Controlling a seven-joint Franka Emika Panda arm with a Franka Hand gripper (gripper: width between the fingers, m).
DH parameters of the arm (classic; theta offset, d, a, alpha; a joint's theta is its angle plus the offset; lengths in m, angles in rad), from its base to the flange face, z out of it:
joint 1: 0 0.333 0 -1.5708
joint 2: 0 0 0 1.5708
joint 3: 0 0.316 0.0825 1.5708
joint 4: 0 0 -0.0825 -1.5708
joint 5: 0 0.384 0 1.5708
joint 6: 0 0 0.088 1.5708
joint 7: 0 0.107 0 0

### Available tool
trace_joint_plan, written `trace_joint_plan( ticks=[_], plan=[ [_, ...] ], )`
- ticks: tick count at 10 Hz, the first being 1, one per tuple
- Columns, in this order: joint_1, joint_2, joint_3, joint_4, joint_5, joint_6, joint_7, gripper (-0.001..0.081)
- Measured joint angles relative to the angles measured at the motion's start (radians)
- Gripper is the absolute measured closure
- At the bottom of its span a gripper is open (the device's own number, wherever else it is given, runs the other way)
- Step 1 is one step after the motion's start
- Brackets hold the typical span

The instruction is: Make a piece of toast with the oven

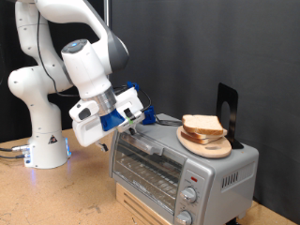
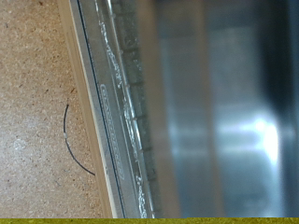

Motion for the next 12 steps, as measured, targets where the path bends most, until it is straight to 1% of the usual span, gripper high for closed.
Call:
trace_joint_plan(
  ticks=[2, 4, 6, 7, 9, 12],
  plan=[
    [-0.007, 0.001, -0.005, 0.002, -0.014, 0.006, -0.023, -0.0002],
    [-0.027, 0.001, -0.025, 0.006, -0.042, 0.003, -0.072, -0.0002],
    [-0.043, 0.009, -0.047, 0.012, -0.051, 0.000, -0.106, -0.0002],
    [-0.050, 0.015, -0.053, 0.015, -0.065, 0.002, -0.106, -0.0002],
    [-0.068, 0.035, -0.052, 0.033, -0.119, 0.015, -0.061, -0.0002],
    [-0.079, 0.088, -0.052, 0.055, -0.194, 0.041, -0.020, -0.0002]
  ],
)
